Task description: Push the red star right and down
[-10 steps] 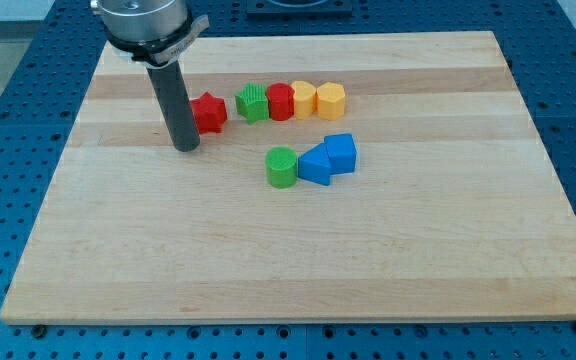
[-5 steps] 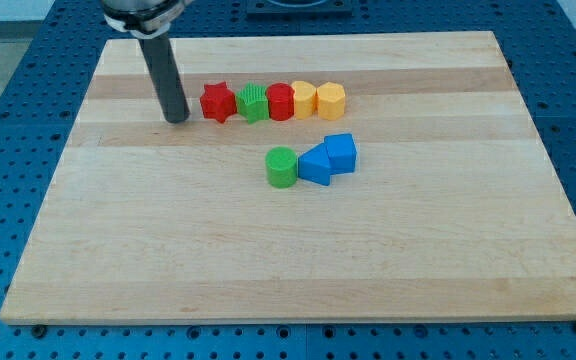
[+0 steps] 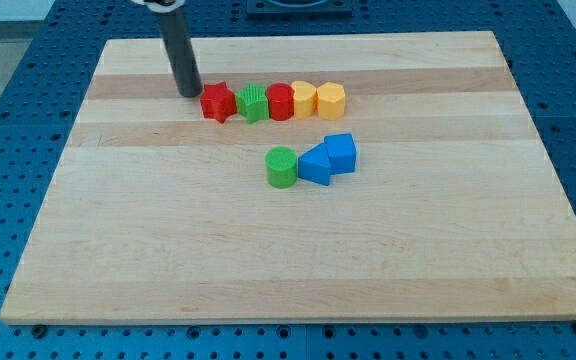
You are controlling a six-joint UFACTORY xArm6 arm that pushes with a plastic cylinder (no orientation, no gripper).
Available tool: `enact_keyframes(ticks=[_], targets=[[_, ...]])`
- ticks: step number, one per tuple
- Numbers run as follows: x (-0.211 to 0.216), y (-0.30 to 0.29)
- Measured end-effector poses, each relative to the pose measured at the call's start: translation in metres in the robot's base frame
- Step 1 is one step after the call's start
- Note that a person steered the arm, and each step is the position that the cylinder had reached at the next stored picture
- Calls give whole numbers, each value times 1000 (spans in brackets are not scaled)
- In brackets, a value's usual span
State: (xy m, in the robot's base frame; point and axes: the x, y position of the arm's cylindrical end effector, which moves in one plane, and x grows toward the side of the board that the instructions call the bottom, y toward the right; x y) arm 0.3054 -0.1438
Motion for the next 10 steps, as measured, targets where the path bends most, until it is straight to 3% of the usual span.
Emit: enact_keyframes(ticks=[2, 10], targets=[[-6, 27], [-6, 28]])
